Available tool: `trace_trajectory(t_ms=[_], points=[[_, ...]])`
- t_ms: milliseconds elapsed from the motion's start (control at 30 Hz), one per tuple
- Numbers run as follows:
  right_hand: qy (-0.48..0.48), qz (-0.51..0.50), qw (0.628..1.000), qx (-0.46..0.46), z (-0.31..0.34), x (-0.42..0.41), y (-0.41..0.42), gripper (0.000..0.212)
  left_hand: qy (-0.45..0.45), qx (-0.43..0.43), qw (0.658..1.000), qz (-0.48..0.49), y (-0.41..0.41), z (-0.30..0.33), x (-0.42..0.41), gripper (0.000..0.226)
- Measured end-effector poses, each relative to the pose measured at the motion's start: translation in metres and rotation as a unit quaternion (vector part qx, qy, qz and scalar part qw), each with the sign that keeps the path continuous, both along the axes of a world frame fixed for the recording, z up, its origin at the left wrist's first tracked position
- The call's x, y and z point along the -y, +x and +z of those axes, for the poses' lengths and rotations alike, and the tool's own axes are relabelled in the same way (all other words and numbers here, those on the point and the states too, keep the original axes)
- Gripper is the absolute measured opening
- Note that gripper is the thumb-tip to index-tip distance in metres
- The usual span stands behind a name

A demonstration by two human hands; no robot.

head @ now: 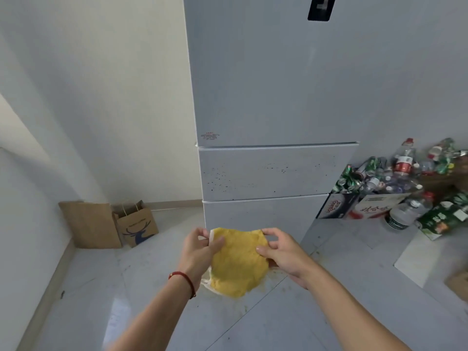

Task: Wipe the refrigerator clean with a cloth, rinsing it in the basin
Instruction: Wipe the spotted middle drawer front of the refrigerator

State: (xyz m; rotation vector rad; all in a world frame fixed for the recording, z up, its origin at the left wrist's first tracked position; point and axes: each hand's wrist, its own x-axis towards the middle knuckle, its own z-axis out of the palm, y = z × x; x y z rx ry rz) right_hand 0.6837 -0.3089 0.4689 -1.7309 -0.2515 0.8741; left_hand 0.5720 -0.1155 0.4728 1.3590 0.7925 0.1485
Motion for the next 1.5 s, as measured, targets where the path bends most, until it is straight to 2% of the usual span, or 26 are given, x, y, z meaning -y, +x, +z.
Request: trace_trajectory(t_ms=[100,200,300,367,433,533,633,733,833,933,1033,1133,1200,1267,1333,1433,1500], points=[[0.037,-0.020,0.999,0.035,-0.005,-0.009,-0.005,0.056,0.019,0.047,0.999,-0.013,0.000,-0.008,-0.016,0.033],[0.065,-0.023,0.995,0.068,-0.005,-0.016,-0.007,0.055,-0.013,0.113,0.988,-0.103,-0.001,-0.011,-0.032,0.051],[0.080,-0.020,0.994,0.066,-0.005,-0.020,-0.009,0.076,-0.041,0.135,0.976,-0.169,0.003,-0.017,-0.044,0.064],[0.066,-0.009,0.995,0.073,-0.006,-0.025,-0.011,0.086,-0.057,0.138,0.978,-0.147,0.010,-0.013,-0.046,0.066],[0.048,0.009,0.997,0.061,-0.008,-0.028,-0.011,0.080,-0.081,0.139,0.979,-0.126,0.018,-0.006,-0.045,0.064],[0.024,0.012,0.998,0.052,-0.009,-0.032,-0.007,0.058,-0.087,0.134,0.980,-0.120,0.029,0.005,-0.049,0.063],[0.021,0.022,0.996,0.088,-0.007,-0.029,0.002,0.048,-0.035,0.117,0.986,-0.118,0.038,0.013,-0.049,0.063],[0.051,0.046,0.995,0.071,-0.003,-0.012,0.014,0.062,0.080,0.098,0.979,-0.162,0.039,0.028,-0.040,0.067],[0.138,0.011,0.990,-0.022,0.001,-0.002,0.031,0.063,0.181,0.080,0.955,-0.218,0.046,0.050,-0.027,0.070],[0.211,-0.017,0.973,-0.096,0.003,-0.002,0.049,0.051,0.191,0.079,0.953,-0.221,0.055,0.069,-0.012,0.065],[0.197,-0.030,0.980,-0.005,0.011,0.001,0.061,0.036,0.199,0.062,0.958,-0.197,0.061,0.075,-0.013,0.048],[0.104,-0.011,0.981,0.164,0.015,0.009,0.080,0.018,0.350,-0.036,0.923,-0.154,0.065,0.066,-0.010,0.045],[0.008,0.014,0.959,0.283,0.012,0.011,0.094,0.007,0.401,-0.065,0.908,-0.105,0.070,0.060,-0.001,0.027],[-0.032,0.043,0.943,0.327,0.012,0.013,0.107,0.013,0.378,-0.059,0.922,-0.056,0.075,0.057,0.006,0.009],[-0.019,0.074,0.958,0.277,0.018,0.018,0.119,0.023,0.315,-0.041,0.947,-0.037,0.082,0.058,0.006,0.003],[0.038,0.080,0.985,0.148,0.037,0.024,0.129,0.032,0.183,0.013,0.980,-0.079,0.096,0.066,0.006,0.028],[0.122,0.048,0.991,0.038,0.048,0.023,0.127,0.038,0.086,0.037,0.992,-0.080,0.107,0.073,0.008,0.036]])
